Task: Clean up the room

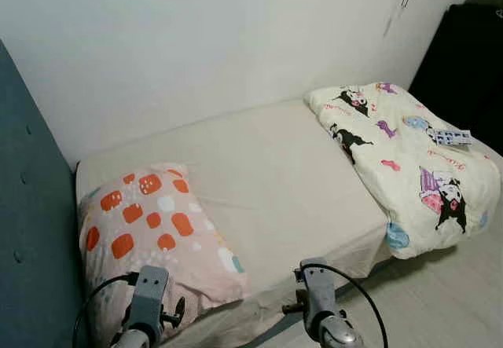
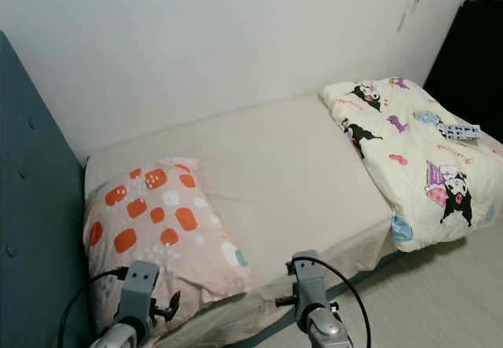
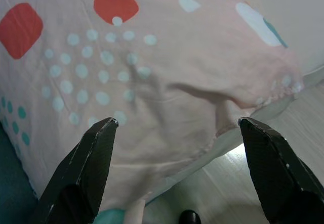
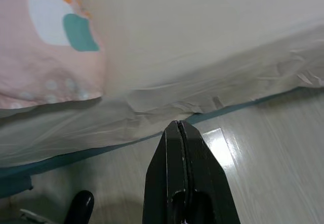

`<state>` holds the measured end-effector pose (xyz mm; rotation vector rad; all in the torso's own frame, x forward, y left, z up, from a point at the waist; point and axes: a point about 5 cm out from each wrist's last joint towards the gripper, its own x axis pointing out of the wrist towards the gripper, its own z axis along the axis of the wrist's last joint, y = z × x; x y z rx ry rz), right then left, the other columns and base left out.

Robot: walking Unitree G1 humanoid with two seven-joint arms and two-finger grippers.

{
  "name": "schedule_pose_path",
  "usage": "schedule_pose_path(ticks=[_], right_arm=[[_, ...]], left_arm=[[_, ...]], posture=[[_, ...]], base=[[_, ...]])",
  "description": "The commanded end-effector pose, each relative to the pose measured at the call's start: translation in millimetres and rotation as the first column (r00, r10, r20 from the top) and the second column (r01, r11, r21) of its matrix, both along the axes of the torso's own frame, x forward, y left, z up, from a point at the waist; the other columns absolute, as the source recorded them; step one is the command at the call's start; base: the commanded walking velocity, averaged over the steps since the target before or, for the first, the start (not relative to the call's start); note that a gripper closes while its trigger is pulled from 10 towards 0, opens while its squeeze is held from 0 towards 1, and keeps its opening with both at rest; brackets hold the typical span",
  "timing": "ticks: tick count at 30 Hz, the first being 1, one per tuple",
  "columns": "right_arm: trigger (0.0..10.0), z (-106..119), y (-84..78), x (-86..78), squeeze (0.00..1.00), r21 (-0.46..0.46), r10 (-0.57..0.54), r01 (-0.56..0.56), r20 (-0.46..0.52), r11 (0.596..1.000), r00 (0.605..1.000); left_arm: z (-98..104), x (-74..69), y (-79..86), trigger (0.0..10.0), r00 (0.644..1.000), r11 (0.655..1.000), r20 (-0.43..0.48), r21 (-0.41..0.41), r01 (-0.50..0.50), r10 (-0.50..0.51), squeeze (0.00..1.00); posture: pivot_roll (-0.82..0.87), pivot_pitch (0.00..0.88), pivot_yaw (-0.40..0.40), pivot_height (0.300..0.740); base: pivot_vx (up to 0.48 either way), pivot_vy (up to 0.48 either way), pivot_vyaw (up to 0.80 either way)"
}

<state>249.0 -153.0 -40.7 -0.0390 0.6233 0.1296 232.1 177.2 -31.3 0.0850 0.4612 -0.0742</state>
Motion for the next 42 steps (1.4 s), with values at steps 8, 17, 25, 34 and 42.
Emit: schedule_pose_path(ticks=[8,17,25,34,42], right_arm=[[10.0,1.5,-1.4,2.1,0.00,0.007,-0.027,0.027,0.016,1.000,0.999],[10.0,3.4,0.3,4.5,0.00,0.012,-0.018,0.017,0.029,1.000,0.999],[10.0,5.0,0.7,6.4,0.00,0.008,-0.004,0.004,0.038,1.000,0.999],[10.0,4.8,0.3,6.1,0.00,0.009,-0.006,0.005,0.039,1.000,0.999],[10.0,4.6,1.3,5.5,0.00,0.009,0.005,-0.005,0.042,1.000,0.999]], left_arm=[[-3.9,0.2,0.5,10.0,0.999,0.999,-0.012,0.000,-0.050,0.050,0.00],[-3.5,1.5,6.7,10.0,0.994,0.994,-0.007,-0.022,-0.108,0.107,0.00],[-4.0,1.4,4.1,10.0,0.994,0.993,-0.005,-0.034,-0.113,0.113,0.00],[-4.4,1.3,3.5,10.0,0.994,0.993,-0.005,-0.035,-0.109,0.109,0.00],[-4.3,1.2,3.4,10.0,0.994,0.993,-0.002,-0.040,-0.108,0.108,0.00]], posture=[[0.03,0.058,-0.056,0.726],[0.03,0.054,-0.056,0.726],[0.03,0.052,-0.058,0.726],[0.03,0.052,-0.056,0.726],[0.03,0.054,-0.057,0.726]], base=[[0.000,0.000,0.00],[0.000,0.000,0.00],[0.000,0.000,0.00],[0.000,0.000,0.00],[0.000,0.000,0.00]])
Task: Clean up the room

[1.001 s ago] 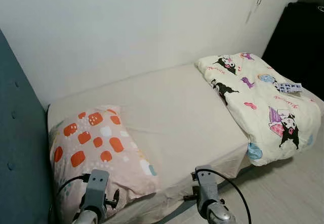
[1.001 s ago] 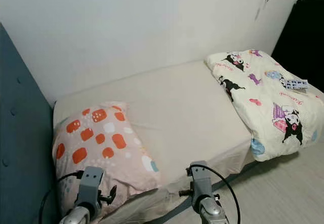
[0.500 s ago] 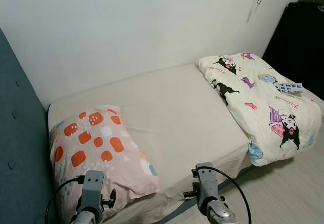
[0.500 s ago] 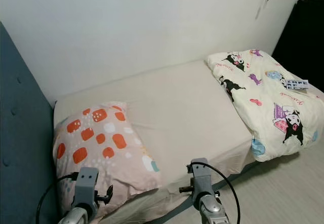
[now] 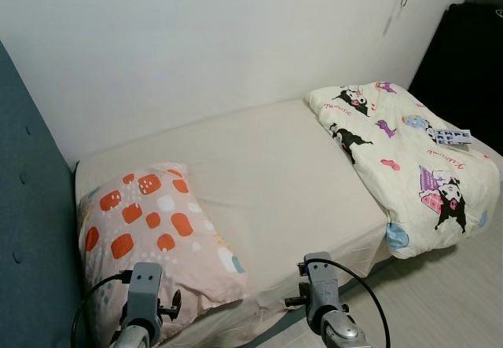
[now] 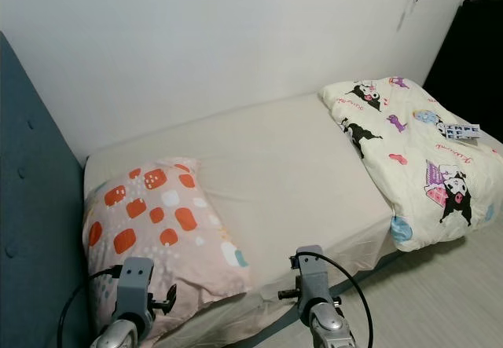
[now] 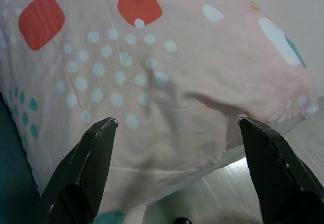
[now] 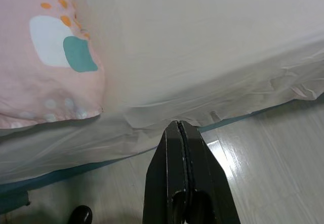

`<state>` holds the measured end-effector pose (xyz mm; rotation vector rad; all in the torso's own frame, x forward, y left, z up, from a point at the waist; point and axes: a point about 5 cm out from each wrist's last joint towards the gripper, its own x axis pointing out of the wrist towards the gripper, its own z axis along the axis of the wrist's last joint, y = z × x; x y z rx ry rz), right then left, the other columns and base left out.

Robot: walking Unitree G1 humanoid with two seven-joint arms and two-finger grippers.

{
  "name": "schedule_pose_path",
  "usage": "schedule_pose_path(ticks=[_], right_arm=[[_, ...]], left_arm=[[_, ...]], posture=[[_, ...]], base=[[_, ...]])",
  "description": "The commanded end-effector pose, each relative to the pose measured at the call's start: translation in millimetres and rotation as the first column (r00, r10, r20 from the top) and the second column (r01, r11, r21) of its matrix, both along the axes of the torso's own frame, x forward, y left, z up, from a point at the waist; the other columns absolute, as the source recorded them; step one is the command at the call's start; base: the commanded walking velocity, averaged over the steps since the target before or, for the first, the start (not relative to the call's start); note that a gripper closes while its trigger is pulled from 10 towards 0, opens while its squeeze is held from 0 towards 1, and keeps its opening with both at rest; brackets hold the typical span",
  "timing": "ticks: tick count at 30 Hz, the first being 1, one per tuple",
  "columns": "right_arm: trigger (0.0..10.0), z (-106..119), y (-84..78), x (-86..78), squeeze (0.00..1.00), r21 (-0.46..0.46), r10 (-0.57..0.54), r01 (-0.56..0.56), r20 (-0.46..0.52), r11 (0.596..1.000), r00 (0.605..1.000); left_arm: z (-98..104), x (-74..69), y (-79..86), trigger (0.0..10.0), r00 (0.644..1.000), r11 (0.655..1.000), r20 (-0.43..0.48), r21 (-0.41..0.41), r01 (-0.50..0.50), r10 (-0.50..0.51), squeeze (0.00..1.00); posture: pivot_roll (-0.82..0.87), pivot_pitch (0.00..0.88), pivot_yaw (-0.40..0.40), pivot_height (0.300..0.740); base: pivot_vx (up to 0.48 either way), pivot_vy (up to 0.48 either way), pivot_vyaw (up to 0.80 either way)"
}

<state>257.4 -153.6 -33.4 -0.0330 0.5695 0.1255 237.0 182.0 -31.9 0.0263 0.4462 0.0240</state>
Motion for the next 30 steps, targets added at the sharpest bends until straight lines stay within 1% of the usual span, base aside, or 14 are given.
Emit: schedule_pose_path(ticks=[1,5,7,11,30], right_arm=[[10.0,-2.6,2.2,-3.0,0.00,0.001,0.013,-0.013,-0.011,1.000,1.000],[10.0,-2.4,3.4,-2.7,0.00,0.002,0.021,-0.021,-0.009,1.000,1.000],[10.0,-2.3,3.8,-2.6,0.00,0.001,0.024,-0.024,-0.009,1.000,1.000],[10.0,-2.1,5.1,-2.4,0.00,-0.016,0.046,-0.046,-0.005,0.999,0.999],[10.0,-1.9,9.9,-2.8,0.00,-0.015,0.072,-0.072,0.003,0.997,0.997]], left_arm=[[-3.7,-3.8,-1.4,10.0,1.000,1.000,-0.015,-0.006,0.000,0.000,0.00],[-3.6,-4.0,-1.7,10.0,1.000,1.000,-0.013,-0.008,0.002,-0.002,0.00],[-3.6,-3.9,-1.9,10.0,1.000,1.000,-0.012,-0.009,0.003,-0.003,0.00],[-3.2,-3.7,-2.2,10.0,1.000,1.000,-0.009,-0.011,0.005,-0.006,0.00],[0.4,-0.9,-5.2,10.0,1.000,0.999,0.018,-0.030,0.016,-0.016,0.00]], posture=[[0.03,0.054,-0.058,0.726],[0.03,0.055,-0.058,0.726],[0.03,0.055,-0.058,0.726],[0.03,0.057,-0.058,0.726],[0.04,0.068,-0.055,0.726]], base=[[0.000,0.000,0.00],[0.000,0.000,0.00],[0.000,0.000,0.50],[0.000,0.000,0.80],[0.000,0.000,0.80]])
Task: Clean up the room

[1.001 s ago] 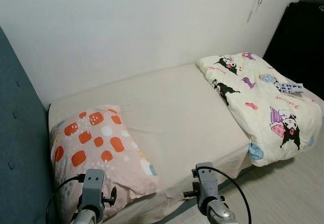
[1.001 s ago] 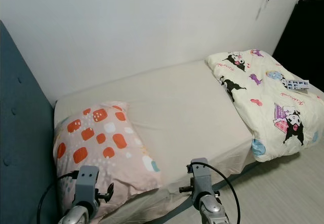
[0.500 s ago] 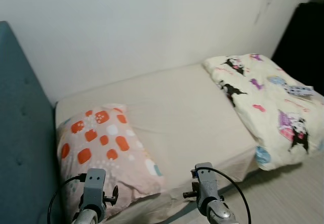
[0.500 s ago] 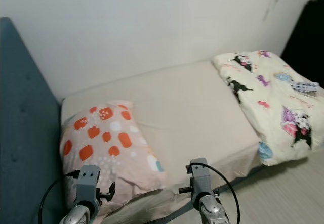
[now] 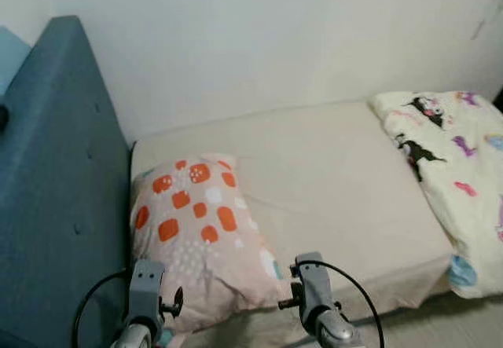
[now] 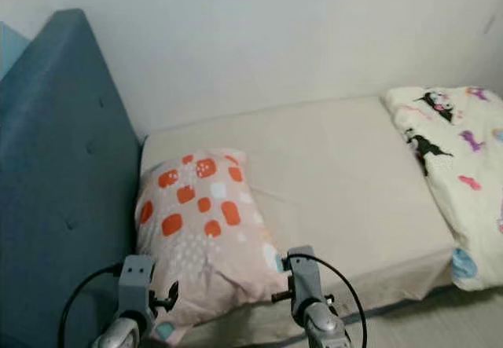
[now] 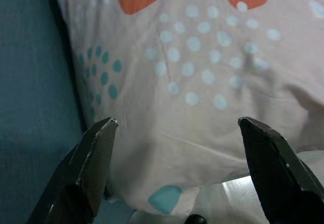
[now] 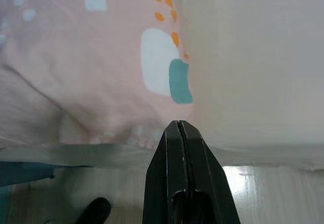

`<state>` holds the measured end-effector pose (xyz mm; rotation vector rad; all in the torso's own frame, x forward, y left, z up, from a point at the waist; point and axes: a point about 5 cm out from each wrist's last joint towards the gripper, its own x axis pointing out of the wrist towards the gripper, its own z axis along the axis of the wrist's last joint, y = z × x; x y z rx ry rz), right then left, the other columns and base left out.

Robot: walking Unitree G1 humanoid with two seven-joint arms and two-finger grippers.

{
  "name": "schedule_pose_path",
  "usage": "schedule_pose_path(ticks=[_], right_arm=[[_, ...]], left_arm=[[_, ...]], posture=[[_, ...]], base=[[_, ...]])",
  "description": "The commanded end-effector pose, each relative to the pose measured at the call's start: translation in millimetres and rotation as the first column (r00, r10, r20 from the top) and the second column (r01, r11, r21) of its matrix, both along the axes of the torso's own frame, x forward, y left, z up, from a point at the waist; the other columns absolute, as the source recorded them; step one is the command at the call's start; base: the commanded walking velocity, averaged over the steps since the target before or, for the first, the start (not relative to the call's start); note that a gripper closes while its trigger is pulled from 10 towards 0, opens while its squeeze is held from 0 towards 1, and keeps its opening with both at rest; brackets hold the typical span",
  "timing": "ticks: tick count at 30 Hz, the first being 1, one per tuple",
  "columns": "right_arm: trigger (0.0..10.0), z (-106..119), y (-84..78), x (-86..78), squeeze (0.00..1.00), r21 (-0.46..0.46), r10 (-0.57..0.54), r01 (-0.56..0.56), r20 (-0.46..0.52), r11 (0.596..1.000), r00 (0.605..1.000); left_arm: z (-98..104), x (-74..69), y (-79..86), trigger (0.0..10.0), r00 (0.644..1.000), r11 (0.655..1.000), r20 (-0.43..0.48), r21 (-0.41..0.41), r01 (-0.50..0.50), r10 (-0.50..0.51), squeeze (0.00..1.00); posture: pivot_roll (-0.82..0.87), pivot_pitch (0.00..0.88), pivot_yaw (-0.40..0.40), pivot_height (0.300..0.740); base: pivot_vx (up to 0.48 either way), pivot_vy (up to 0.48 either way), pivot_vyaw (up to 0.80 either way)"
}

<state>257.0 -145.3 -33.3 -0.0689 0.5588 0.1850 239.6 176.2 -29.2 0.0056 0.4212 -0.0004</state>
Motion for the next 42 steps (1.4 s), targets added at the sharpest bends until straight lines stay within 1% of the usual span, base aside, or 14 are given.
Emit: schedule_pose_path(ticks=[1,5,24,35,37,42], right_arm=[[10.0,-2.0,1.5,-2.4,0.00,0.001,0.005,-0.005,-0.007,1.000,1.000],[10.0,-2.4,1.8,-3.1,0.00,-0.001,0.009,-0.009,-0.008,1.000,1.000],[10.0,-1.9,0.8,-2.5,0.00,-0.007,0.018,-0.018,-0.003,1.000,1.000],[10.0,-1.1,1.3,-1.8,0.00,-0.006,0.019,-0.019,0.002,1.000,1.000],[10.0,-1.4,0.2,-2.0,0.00,0.016,-0.004,0.004,-0.001,1.000,1.000],[10.0,-1.6,-1.1,-2.0,0.00,0.020,-0.016,0.016,-0.005,1.000,1.000]], left_arm=[[-2.3,-3.6,0.6,10.0,1.000,1.000,-0.007,-0.005,-0.003,0.003,0.00],[-1.3,-3.3,-1.4,10.0,1.000,0.999,0.002,-0.037,0.011,-0.011,0.00],[0.0,-3.2,1.8,10.0,1.000,0.999,0.013,-0.044,0.011,-0.011,0.00],[0.2,-2.5,0.4,10.0,1.000,0.998,0.014,-0.054,0.015,-0.014,0.00],[0.4,-2.3,0.3,10.0,1.000,0.998,0.016,-0.058,0.012,-0.011,0.00],[0.4,-2.7,1.1,10.0,1.000,0.998,0.018,-0.061,0.006,-0.005,0.00]], posture=[[0.04,0.068,-0.055,0.726],[0.04,0.068,-0.056,0.726],[0.04,0.055,-0.055,0.726],[0.04,0.060,-0.058,0.726],[0.04,0.063,-0.060,0.726],[0.04,0.065,-0.060,0.726]], base=[[0.000,0.000,0.80],[0.000,0.000,0.80],[0.000,0.000,0.80],[0.000,0.000,0.80],[0.000,0.000,0.00],[0.000,0.000,0.00]])
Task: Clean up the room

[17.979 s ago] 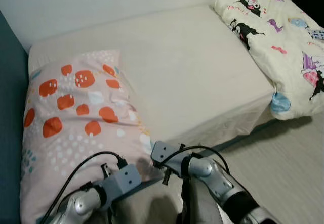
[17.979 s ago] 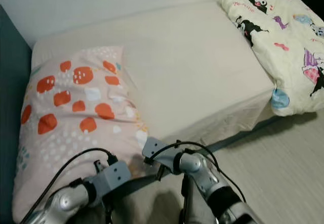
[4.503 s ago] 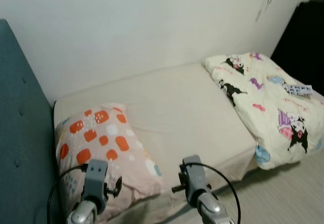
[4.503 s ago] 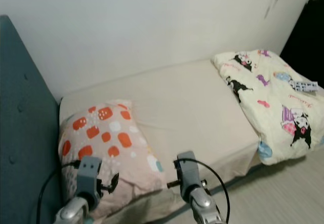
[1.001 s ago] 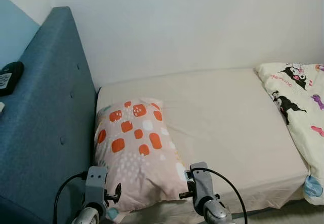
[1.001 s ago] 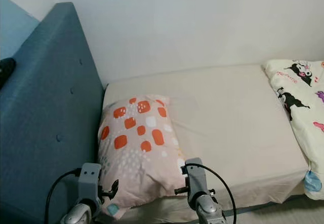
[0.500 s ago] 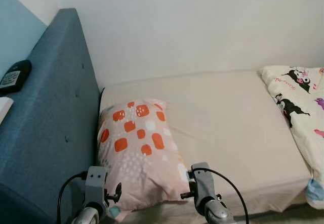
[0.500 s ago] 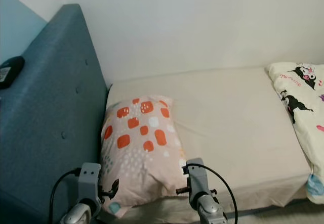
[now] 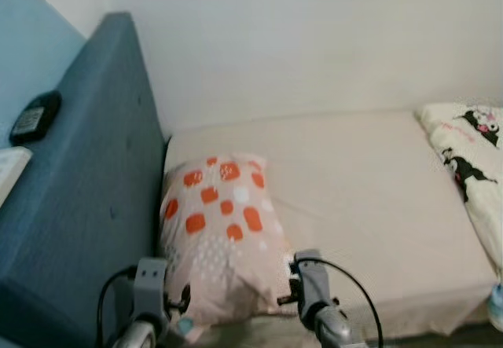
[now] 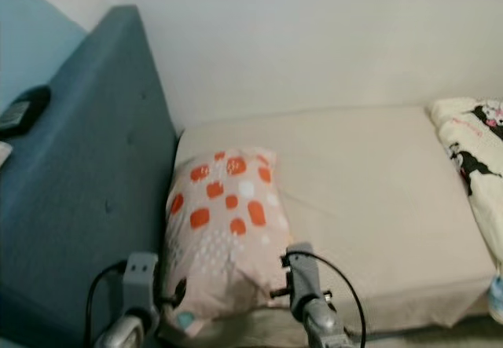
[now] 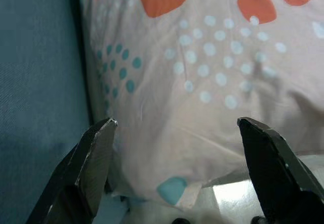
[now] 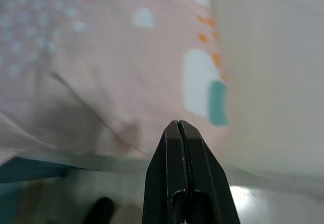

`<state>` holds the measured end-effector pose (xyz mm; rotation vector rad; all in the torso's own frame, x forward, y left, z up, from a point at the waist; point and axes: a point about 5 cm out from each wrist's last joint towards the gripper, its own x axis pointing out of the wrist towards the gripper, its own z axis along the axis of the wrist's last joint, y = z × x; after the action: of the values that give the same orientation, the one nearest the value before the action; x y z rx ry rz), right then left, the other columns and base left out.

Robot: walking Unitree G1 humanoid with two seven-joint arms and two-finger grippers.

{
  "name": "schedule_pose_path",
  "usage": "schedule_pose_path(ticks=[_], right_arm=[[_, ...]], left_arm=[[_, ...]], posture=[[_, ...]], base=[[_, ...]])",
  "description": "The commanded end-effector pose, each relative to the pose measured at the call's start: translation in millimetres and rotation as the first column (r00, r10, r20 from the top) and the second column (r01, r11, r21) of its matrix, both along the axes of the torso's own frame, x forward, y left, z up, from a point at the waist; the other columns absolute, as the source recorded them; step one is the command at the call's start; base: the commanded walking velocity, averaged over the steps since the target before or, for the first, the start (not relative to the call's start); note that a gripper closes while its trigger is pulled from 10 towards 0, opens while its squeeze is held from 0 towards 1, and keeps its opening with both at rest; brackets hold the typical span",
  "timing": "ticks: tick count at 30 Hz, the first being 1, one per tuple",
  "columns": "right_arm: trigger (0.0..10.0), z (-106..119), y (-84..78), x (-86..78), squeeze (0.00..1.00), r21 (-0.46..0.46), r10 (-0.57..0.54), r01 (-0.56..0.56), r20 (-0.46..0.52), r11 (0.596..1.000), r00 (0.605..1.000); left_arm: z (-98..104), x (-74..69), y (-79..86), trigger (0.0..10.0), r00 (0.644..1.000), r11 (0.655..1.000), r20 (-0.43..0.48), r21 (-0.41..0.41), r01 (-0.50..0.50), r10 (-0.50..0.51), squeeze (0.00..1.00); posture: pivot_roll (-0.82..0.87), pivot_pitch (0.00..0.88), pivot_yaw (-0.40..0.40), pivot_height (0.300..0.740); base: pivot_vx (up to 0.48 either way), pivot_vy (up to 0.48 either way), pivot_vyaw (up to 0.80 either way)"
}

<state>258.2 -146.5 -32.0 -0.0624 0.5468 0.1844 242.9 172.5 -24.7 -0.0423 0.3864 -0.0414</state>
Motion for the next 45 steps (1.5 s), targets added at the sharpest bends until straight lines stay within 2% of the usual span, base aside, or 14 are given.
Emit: schedule_pose_path(ticks=[1,8,16,31,34,38,42,45], right_arm=[[10.0,-2.9,0.1,-3.1,0.00,0.013,-0.014,0.014,-0.017,1.000,1.000],[10.0,-3.2,0.8,-3.5,0.00,0.020,-0.015,0.015,-0.021,1.000,1.000],[10.0,-3.4,1.1,-3.4,0.00,0.023,-0.018,0.018,-0.023,1.000,1.000],[10.0,-4.3,0.9,-4.0,0.00,0.029,-0.026,0.027,-0.035,0.999,0.999],[10.0,-4.5,0.4,-4.0,0.00,0.022,-0.022,0.022,-0.037,1.000,0.999],[10.0,-4.2,0.3,-3.7,0.00,0.021,-0.020,0.021,-0.035,1.000,0.999],[10.0,-3.5,0.1,-2.9,0.00,0.017,-0.018,0.019,-0.032,1.000,0.999],[10.0,-2.8,0.2,-1.9,0.00,0.014,-0.015,0.015,-0.028,1.000,0.999]], left_arm=[[-4.1,-6.0,4.8,10.0,1.000,1.000,-0.018,-0.006,-0.024,0.024,0.00],[-4.4,-7.1,5.6,10.0,0.999,0.999,-0.017,-0.012,-0.035,0.035,0.00],[-4.0,-6.4,4.9,10.0,0.999,0.999,-0.019,-0.016,-0.037,0.037,0.00],[-4.6,-3.8,5.5,10.0,0.997,0.998,-0.044,-0.011,-0.066,0.066,0.00],[-5.7,-4.2,8.2,10.0,0.993,0.995,-0.059,0.010,-0.100,0.101,0.00],[-7.2,-4.9,7.8,10.0,0.992,0.995,-0.075,-0.014,-0.100,0.098,0.00],[-4.3,-3.7,9.7,10.0,0.995,0.995,-0.046,0.055,-0.085,0.087,0.00],[-4.6,-3.5,9.3,10.0,0.994,0.995,-0.048,0.039,-0.097,0.098,0.00]], posture=[[0.04,0.065,-0.060,0.726],[0.04,0.067,-0.062,0.726],[0.04,0.071,-0.061,0.726],[0.04,0.077,-0.053,0.726],[0.04,0.078,-0.051,0.726],[0.03,0.078,-0.051,0.726],[0.03,0.080,-0.053,0.726],[0.03,0.080,-0.054,0.726]], base=[[0.000,0.000,0.00],[0.000,0.000,0.00],[0.000,-0.467,0.00],[0.000,0.000,0.00],[0.000,0.000,0.00],[0.000,0.000,0.00],[0.000,0.000,0.00],[0.000,0.000,0.00]])
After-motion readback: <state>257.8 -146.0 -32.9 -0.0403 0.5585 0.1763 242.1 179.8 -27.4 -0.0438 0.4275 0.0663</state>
